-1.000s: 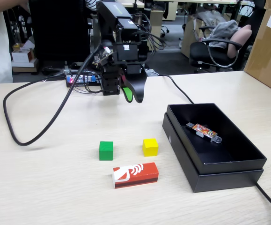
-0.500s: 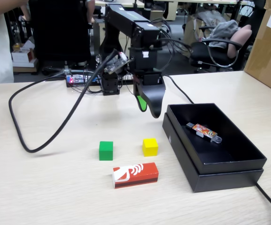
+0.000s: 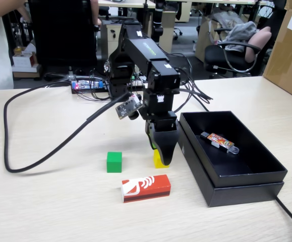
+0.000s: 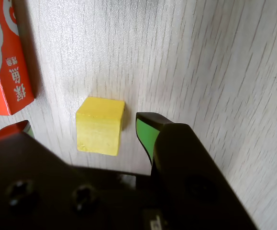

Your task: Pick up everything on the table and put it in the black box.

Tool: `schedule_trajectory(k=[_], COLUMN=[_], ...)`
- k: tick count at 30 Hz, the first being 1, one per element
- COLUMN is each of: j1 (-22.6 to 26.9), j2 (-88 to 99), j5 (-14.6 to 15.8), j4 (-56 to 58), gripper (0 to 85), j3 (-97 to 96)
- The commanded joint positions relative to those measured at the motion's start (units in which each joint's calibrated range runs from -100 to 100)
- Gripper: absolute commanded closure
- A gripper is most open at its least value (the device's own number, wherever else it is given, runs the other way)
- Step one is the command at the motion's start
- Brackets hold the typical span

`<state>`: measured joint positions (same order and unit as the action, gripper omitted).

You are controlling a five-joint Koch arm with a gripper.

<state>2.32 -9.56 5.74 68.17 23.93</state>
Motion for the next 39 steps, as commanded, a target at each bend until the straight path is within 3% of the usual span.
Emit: schedule_trajectory(k=[1,9,13,17,18,20,23,26,31,39], j1=[0.05,0.59,0.68,0.88,0.93,1.03,1.03,0.98,0.59,1.12], j2=[0.21,-4.26,-5.3,-5.76,-5.98,-5.87,-5.87,-5.98,-4.03,20.64], j5=[-0.24,-0.15,-0.1,0.05,0.1,0.1,0.05,0.05,0.0,-0.44], j4=[0.38,0.38,0.38,0.38,0.38,0.38,0.38,0.38,0.46,1.42], gripper=[43.8,46.2,56.8,57.5,65.8,73.1,74.2,84.6,84.6,84.6], j3=[4.72,7.26,8.35,8.53,8.71,8.8,8.53,8.53,6.99,0.01])
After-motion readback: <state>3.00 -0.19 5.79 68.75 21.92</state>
